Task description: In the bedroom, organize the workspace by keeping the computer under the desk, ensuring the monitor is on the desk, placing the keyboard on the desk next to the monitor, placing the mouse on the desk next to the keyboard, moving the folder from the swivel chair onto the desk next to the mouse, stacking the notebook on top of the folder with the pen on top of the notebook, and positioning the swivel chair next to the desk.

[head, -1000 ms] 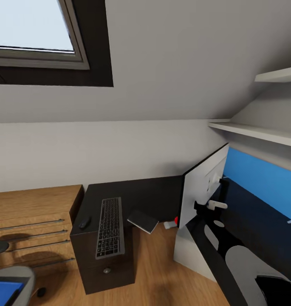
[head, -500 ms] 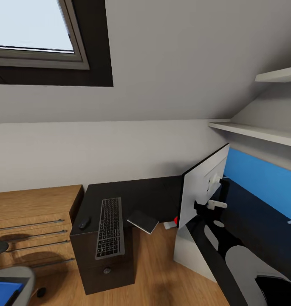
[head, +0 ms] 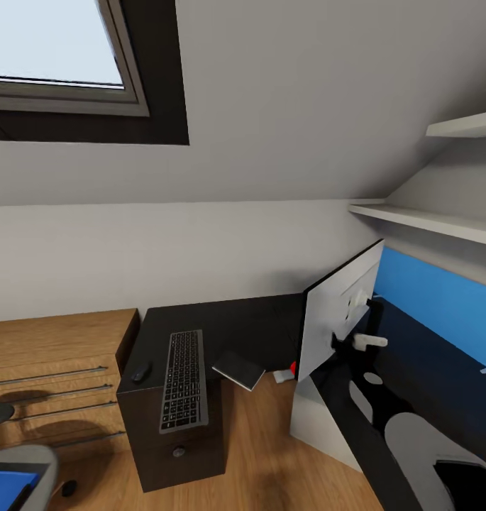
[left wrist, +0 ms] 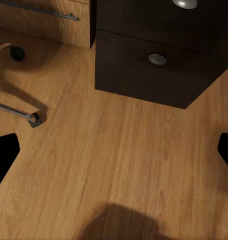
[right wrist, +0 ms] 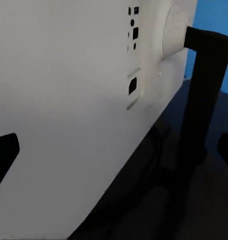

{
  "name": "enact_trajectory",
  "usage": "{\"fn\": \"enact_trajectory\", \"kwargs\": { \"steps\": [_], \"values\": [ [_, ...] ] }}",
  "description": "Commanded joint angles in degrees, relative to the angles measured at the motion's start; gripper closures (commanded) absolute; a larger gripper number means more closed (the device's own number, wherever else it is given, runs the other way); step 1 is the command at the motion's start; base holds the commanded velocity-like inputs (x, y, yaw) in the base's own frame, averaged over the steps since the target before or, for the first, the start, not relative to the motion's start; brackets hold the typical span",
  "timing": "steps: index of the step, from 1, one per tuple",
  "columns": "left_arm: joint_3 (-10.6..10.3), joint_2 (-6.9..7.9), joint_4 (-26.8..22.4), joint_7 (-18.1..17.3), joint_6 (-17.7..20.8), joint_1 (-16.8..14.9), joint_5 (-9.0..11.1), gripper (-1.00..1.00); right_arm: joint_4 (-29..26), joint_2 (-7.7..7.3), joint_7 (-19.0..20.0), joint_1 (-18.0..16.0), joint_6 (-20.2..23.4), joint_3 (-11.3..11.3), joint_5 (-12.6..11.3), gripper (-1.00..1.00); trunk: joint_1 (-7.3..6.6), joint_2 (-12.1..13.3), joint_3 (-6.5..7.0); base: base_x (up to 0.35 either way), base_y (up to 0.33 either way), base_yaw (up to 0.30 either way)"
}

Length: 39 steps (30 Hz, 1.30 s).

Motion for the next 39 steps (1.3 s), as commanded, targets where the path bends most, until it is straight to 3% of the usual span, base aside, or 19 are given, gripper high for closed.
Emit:
{"fn": "enact_trajectory", "kwargs": {
  "steps": [1, 6, 11, 15, 27, 32, 39],
  "values": [
    [-0.2, 0.00, -0.1, 0.2, -0.1, 0.0, 0.4, -1.00, 0.8, -0.17, 0.0, 0.0, -0.5, 0.1, -0.4, -1.00, 0.01, -0.1, -0.07, 0.000, 0.000, 0.000],
    [-0.2, 0.05, -0.1, 0.2, -0.1, 0.0, 0.4, -1.00, 2.3, -1.76, -0.1, 0.0, -0.8, 0.0, -0.5, -1.00, 0.01, -0.1, -0.07, 0.000, 0.000, 0.000],
    [-0.2, 0.10, -0.1, 0.1, -0.1, 0.0, 0.4, -1.00, 3.8, -4.72, -0.2, 0.0, -0.5, -0.3, -0.7, -1.00, 0.01, -0.1, -0.07, 0.000, 0.000, 0.000],
    [-0.3, 0.02, -0.1, 0.1, -0.1, 0.0, 0.3, -1.00, 5.2, -5.72, -0.2, 0.0, -0.1, -0.4, -0.8, -1.00, 0.01, -0.1, -0.07, 0.000, 0.000, 0.000],
    [-2.8, -0.03, -0.5, 0.1, -0.1, 0.0, 0.3, -1.00, 8.8, -6.10, -0.2, 0.0, 1.2, -0.2, -0.8, -1.00, 0.01, -0.1, -0.07, 0.000, 0.000, 0.000],
    [-3.0, -0.03, -0.8, 0.1, -0.2, 0.0, 0.3, -1.00, 10.2, -5.95, -0.2, 0.0, 5.1, 0.0, -0.7, -1.00, 0.01, -0.1, -0.07, 0.014, 0.000, 0.000],
    [-3.1, 0.16, -5.8, -0.4, -0.5, 0.0, 0.3, -1.00, 10.3, -5.97, -0.3, 0.0, 6.6, -0.1, -0.7, -1.00, 0.01, -0.1, -0.07, 0.114, 0.000, 0.000]
  ]
}}
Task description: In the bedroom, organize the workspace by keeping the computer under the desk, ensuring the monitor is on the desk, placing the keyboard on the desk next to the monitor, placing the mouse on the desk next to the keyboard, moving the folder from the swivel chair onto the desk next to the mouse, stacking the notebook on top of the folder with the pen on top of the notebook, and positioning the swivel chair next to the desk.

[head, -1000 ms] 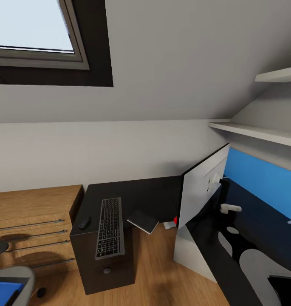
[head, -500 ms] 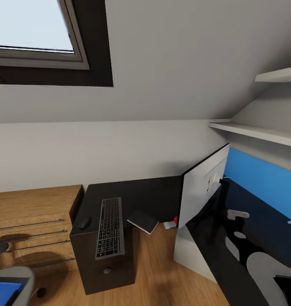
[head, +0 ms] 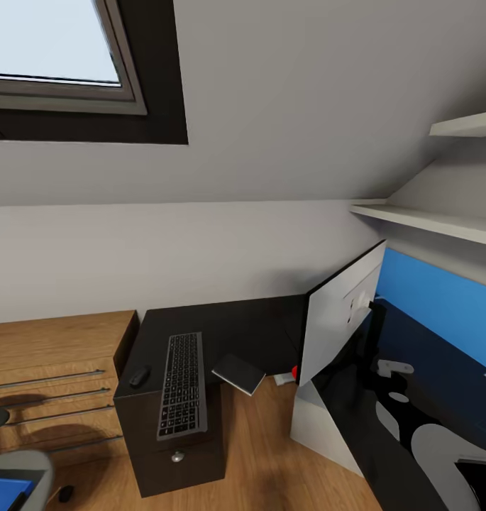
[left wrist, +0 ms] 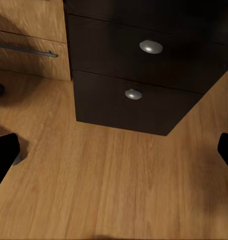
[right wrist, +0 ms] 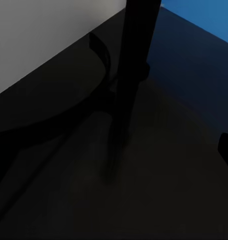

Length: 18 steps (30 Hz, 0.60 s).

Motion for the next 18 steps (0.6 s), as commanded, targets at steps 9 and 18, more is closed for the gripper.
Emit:
{"fn": "enact_trajectory", "kwargs": {
  "steps": [9, 18],
  "values": [
    [-0.1, 0.55, -15.8, -0.1, 5.6, 6.5, 0.6, -1.00, 0.1, 0.01, 0.1, 0.0, -0.4, -0.2, -0.4, -1.00, 0.02, -0.1, -0.08, 0.006, 0.000, 0.000],
    [0.2, 1.06, -26.4, -0.4, 19.8, 12.3, 0.7, -1.00, 0.0, 0.05, 0.0, 0.0, -0.6, -0.4, -0.5, -1.00, 0.02, -0.1, -0.08, 0.000, 0.000, 0.000]
  ]
}}
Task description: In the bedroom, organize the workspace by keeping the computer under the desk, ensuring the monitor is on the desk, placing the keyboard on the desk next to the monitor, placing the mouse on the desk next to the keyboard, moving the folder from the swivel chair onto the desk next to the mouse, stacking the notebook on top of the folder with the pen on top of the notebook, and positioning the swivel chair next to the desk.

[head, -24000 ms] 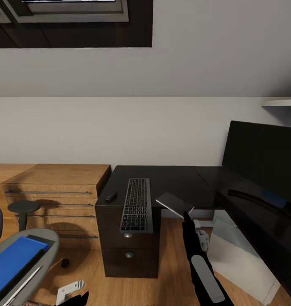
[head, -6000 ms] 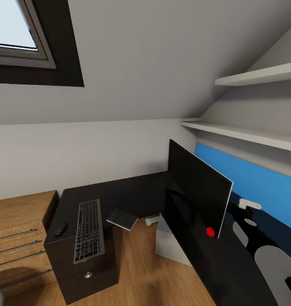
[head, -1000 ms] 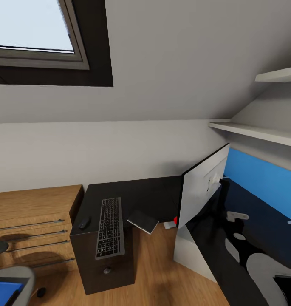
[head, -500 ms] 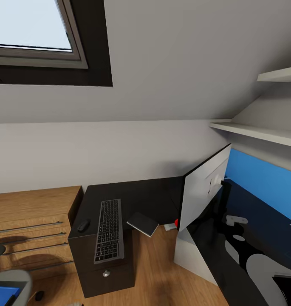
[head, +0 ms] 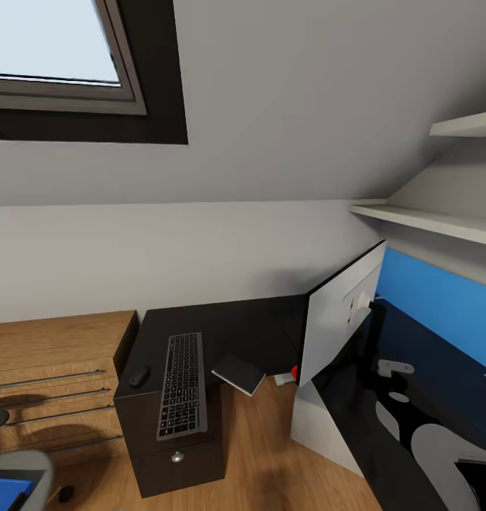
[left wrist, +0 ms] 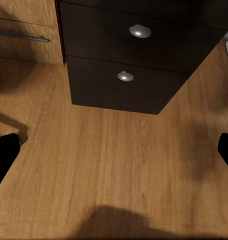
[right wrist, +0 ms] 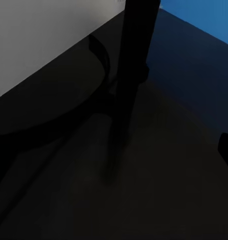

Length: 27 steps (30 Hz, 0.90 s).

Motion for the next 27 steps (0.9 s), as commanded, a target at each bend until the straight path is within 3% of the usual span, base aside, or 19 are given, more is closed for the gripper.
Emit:
{"fn": "enact_trajectory", "kwargs": {
  "steps": [1, 8, 11, 15, 27],
  "values": [
    [0.0, 0.02, 0.1, 0.1, 0.6, 0.1, 0.6, -1.00, 0.0, 0.03, 0.1, 0.0, -0.4, -0.2, -0.5, -1.00, 0.02, -0.1, -0.08, 0.000, 0.000, 0.000],
    [0.2, 0.21, 2.9, 0.2, 0.9, 0.2, 0.6, -1.00, -0.9, 0.15, 0.2, 0.0, -1.5, -0.2, -0.6, -1.00, 0.02, -0.1, -0.08, 0.000, 0.000, 0.000],
    [1.2, 1.19, 3.9, 1.2, -0.1, -0.8, -0.3, -1.00, -0.1, -0.83, -0.8, 0.0, -2.4, -0.2, -0.1, -1.00, 0.02, -0.1, -0.08, 0.000, 0.000, 0.000],
    [1.6, 0.25, 4.5, 1.2, -0.7, -1.9, 0.1, -1.00, -0.8, 0.03, -0.9, 0.0, -3.3, -0.1, -0.1, -1.00, 0.02, -0.1, -0.08, 0.000, 0.000, 0.000],
    [2.2, 0.53, 0.7, 0.3, 3.2, 2.0, 0.5, -1.00, -1.1, 0.24, -0.2, 0.0, -3.2, -0.1, -0.1, -1.00, 0.02, -0.1, -0.08, 0.000, 0.000, 0.000]
  ]
}}
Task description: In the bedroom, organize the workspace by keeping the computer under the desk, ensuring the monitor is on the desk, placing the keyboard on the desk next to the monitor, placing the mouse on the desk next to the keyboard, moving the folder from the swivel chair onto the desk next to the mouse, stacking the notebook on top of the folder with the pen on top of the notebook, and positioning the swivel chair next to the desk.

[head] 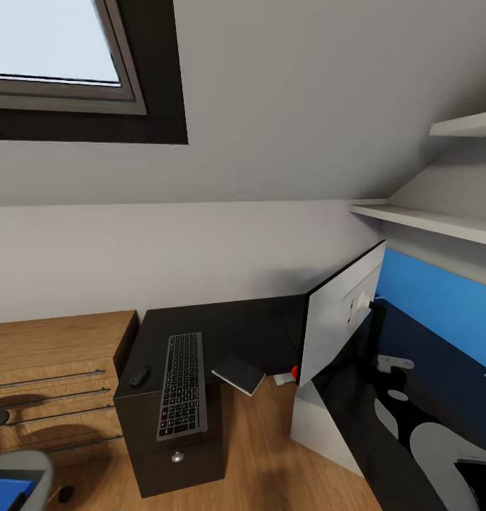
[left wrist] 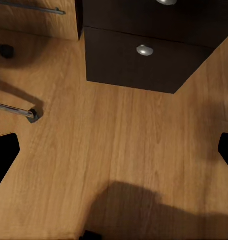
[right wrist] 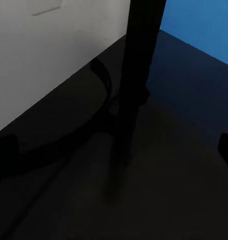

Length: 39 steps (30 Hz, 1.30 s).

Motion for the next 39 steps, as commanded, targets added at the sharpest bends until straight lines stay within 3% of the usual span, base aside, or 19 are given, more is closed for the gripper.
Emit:
{"fn": "enact_trajectory", "kwargs": {
  "steps": [1, 5, 13, 21, 22, 29, 30, 39],
  "values": [
    [0.0, 0.01, -0.5, 0.1, 0.7, 0.2, 0.6, -1.00, 0.1, 0.01, 0.1, 0.0, -0.3, -0.1, -0.4, -1.00, 0.02, -0.1, -0.08, 0.000, 0.000, 0.000],
    [0.0, 0.00, -1.7, 0.1, 2.0, 0.2, 0.6, -1.00, 0.1, 0.01, 0.2, 0.0, -0.3, -0.1, -0.4, -1.00, 0.02, -0.1, -0.08, 0.000, 0.000, 0.000],
    [0.0, -0.01, -4.3, 0.1, 4.5, 0.2, 0.7, -1.00, 0.1, 0.01, 0.2, 0.0, -0.3, -0.1, -0.4, -1.00, 1.77, -3.3, -1.51, 0.000, 0.000, 0.000],
    [0.0, -0.01, -6.9, 0.2, 4.5, 0.2, 0.7, -1.00, 0.0, 0.01, 0.2, 0.0, -0.4, -0.1, -0.4, -1.00, 3.53, -6.5, -2.95, 0.000, 0.000, 0.000],
    [0.0, -0.02, -8.9, 0.2, 4.5, 0.2, 0.7, -1.00, 0.0, 0.01, 0.2, 0.0, -0.4, -0.1, -0.4, -1.00, 3.75, -6.9, -3.13, 0.000, 0.000, 0.000],
    [0.0, -0.11, -8.0, 0.2, 4.5, 0.2, 0.7, -1.00, 0.0, 0.01, 0.2, 0.0, -0.4, -0.1, -0.4, -1.00, 5.29, -9.7, -4.38, 0.000, 0.000, 0.000],
    [0.0, 0.00, -7.0, 0.2, 4.3, 0.2, 0.7, -1.00, 0.2, 0.05, 0.2, 0.0, -3.3, -0.2, -0.4, -1.00, 5.51, -10.1, -4.56, 0.000, 0.000, 0.000],
    [0.1, 0.04, -6.9, 0.2, 4.6, 0.2, 0.8, -1.00, 0.3, 0.01, 0.2, 0.0, -4.8, -0.2, -0.5, -1.00, 7.48, -13.7, -6.18, 0.000, 0.000, 0.000]
  ]
}}
